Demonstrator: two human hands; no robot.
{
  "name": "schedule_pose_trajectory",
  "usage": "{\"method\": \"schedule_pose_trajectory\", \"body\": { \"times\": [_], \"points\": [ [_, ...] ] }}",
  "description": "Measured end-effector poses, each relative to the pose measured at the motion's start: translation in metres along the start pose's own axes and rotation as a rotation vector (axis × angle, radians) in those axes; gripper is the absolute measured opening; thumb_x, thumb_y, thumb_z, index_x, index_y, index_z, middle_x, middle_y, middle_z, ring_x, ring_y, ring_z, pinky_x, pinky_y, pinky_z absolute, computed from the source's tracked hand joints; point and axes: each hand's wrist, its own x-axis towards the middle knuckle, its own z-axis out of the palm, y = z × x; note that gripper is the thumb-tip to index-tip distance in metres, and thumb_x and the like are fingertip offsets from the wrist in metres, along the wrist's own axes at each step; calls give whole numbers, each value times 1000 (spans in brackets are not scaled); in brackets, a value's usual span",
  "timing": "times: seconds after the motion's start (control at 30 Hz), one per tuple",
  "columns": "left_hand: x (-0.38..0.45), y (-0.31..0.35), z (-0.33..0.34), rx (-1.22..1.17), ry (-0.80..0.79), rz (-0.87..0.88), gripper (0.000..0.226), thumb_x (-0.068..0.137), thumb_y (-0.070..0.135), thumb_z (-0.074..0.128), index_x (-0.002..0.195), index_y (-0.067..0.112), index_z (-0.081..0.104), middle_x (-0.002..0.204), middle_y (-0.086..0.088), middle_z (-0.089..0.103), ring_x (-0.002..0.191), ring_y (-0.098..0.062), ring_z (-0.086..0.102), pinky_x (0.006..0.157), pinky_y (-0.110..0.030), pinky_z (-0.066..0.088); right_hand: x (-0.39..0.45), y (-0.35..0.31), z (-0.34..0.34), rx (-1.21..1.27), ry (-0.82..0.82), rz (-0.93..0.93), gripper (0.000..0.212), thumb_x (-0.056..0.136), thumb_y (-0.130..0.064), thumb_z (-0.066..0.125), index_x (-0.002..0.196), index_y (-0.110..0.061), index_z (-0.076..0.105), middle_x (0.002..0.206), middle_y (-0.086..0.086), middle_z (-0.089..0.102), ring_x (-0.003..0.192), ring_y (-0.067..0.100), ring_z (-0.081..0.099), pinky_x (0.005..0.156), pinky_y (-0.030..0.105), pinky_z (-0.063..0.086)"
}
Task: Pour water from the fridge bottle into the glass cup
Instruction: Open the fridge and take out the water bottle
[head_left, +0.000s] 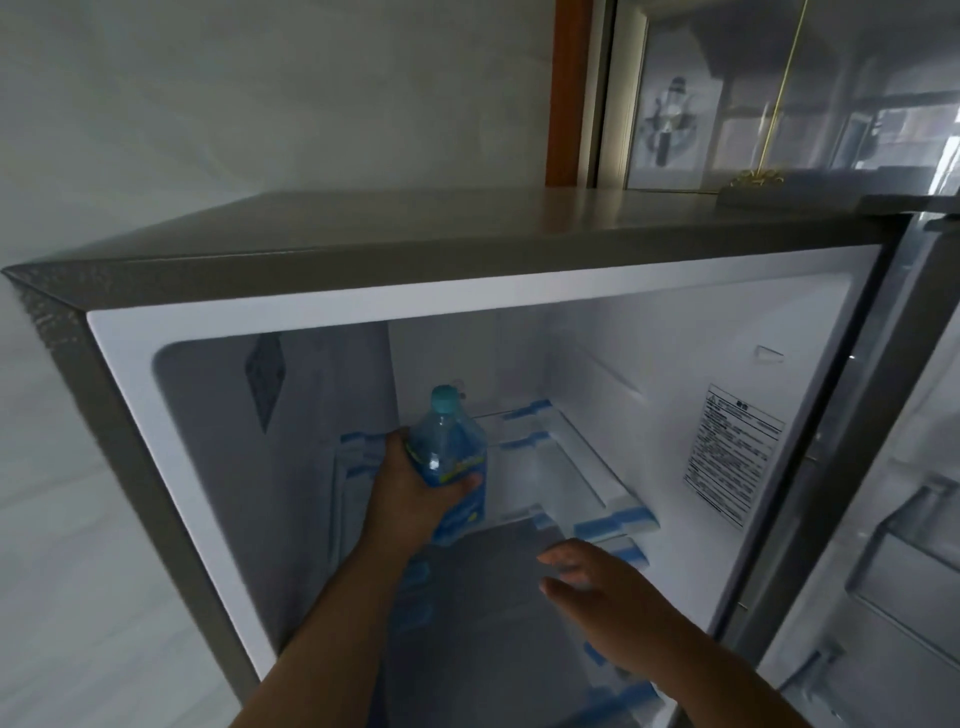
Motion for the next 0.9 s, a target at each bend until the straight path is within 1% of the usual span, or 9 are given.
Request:
{"method": "schedule_pose_trajectory", "body": {
  "times": [0.03,0.1,0.2,0.3,0.47,0.57,0.7,0.8,0.9],
  "points": [
    [-11,9,-1,-21,-26,34,79,70,18,98,128,28,45,115,12,68,99,3,69,77,-11,53,1,-1,0,139,-14,59,21,103,-44,56,123,-39,59,130,-16,63,117,-1,59,102,23,47],
    [-32,27,-5,-91,-87,71,79,68,12,98,129,27,49,114,9,72,98,3,71,79,-15,57,2,-2,-1,574,-32,209,28,102,-46,56,123,-29,62,131,-1,67,115,14,67,101,35,53],
    [-59,44,-7,-157,-301,97,84,63,21,101,131,26,53,119,1,75,110,-17,74,86,-30,62,-3,-2,-5,1131,-85,344,64,94,-59,56,132,-8,62,130,19,69,112,37,71,98,50,56],
    [-80,52,3,-135,-500,111,88,64,29,99,137,31,51,127,1,73,117,-23,72,95,-50,60,-25,-13,0,1423,-253,302,66,100,-53,49,134,1,66,131,28,66,106,42,72,90,55,58],
    [-96,59,9,-147,-692,163,86,67,20,95,139,26,48,128,-2,71,118,-25,71,98,-53,59,-60,-1,24,1530,-222,254,62,107,-50,39,139,-3,63,149,29,52,122,46,61,101,61,45],
    [-107,57,9,-154,-778,204,85,72,6,93,140,25,46,129,0,71,119,-24,71,96,-44,61,-81,3,28,1500,-120,269,60,104,-49,42,133,-3,67,144,30,56,121,46,62,99,59,48],
    [-123,54,19,-176,-917,240,86,76,-12,85,141,24,41,130,6,69,119,-20,71,92,-33,61,-111,4,41,1509,73,283,65,97,-55,47,131,-4,70,138,31,61,108,46,69,86,59,57],
    [-135,52,27,-209,-1058,254,86,77,-8,86,143,22,40,134,1,67,123,-26,69,95,-43,61,-139,3,54,1499,248,290,64,86,-55,52,117,-6,78,129,29,68,113,46,67,88,57,53],
    [-148,48,33,-220,-1185,235,86,78,-3,88,144,24,41,136,1,68,123,-27,69,97,-48,60,-173,0,69,1509,373,313,62,75,-54,55,107,-8,81,122,27,71,106,44,72,89,56,54]
  ]
}}
